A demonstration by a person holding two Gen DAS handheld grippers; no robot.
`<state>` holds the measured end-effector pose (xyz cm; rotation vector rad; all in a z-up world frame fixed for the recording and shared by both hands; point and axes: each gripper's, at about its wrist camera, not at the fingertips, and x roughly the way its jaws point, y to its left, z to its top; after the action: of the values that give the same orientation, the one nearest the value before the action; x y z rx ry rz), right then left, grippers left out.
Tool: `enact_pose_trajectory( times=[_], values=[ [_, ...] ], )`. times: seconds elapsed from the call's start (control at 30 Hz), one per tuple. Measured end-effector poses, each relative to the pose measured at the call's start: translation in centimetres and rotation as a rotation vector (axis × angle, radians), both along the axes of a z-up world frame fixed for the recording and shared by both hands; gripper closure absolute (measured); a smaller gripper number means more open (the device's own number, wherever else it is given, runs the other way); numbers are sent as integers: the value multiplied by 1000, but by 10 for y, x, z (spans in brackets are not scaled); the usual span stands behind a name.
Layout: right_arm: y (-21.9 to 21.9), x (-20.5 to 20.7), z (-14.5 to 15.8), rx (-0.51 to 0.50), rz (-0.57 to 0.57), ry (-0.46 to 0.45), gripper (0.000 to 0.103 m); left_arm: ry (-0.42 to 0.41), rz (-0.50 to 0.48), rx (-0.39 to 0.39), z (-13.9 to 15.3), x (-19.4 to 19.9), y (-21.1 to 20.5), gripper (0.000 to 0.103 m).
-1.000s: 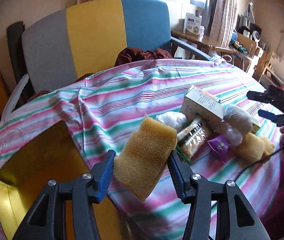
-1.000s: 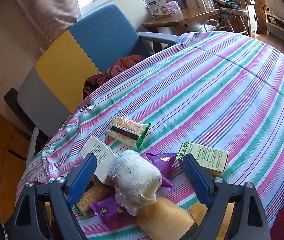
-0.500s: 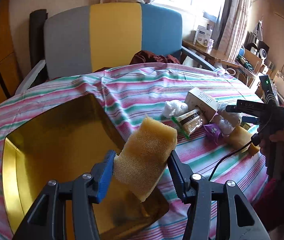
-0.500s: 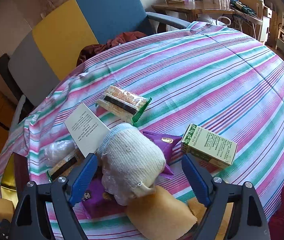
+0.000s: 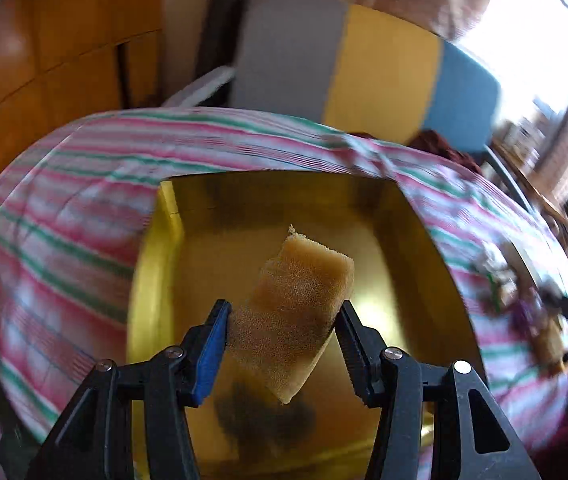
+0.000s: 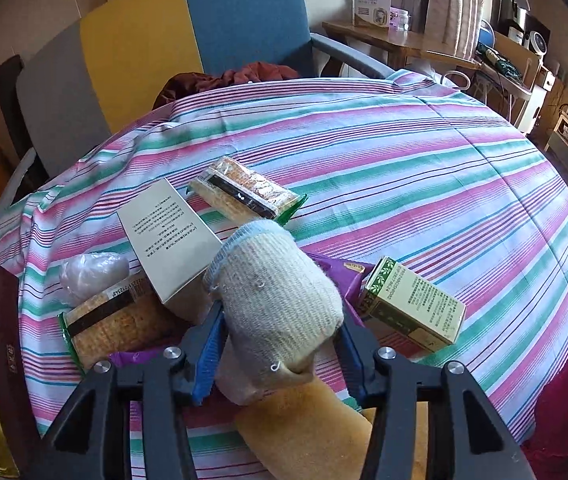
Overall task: Organize objects
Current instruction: 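Carry the yellow sponge into the gold tray and open the left gripper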
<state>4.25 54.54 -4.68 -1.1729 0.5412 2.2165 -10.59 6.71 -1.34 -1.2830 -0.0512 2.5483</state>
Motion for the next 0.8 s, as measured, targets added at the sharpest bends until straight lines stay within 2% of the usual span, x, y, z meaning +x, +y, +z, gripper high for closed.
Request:
enact_pose_trajectory(
  times=[0.1,0.17,0.43,0.8],
  values=[
    [-3,2,4,20,1,11,51,-2,81,-26,-5,-22,-22,49],
    [-5,1,6,35,5,18,51,-10,99,-30,-7,-34,-28,49],
    [-8,-1,6,51,14,8,51,-58,112,-42,-23,-74,-23,49],
    [-8,-1,5,53,18,4,51,-76,170,-126,-44,-104,-14,46]
  ],
)
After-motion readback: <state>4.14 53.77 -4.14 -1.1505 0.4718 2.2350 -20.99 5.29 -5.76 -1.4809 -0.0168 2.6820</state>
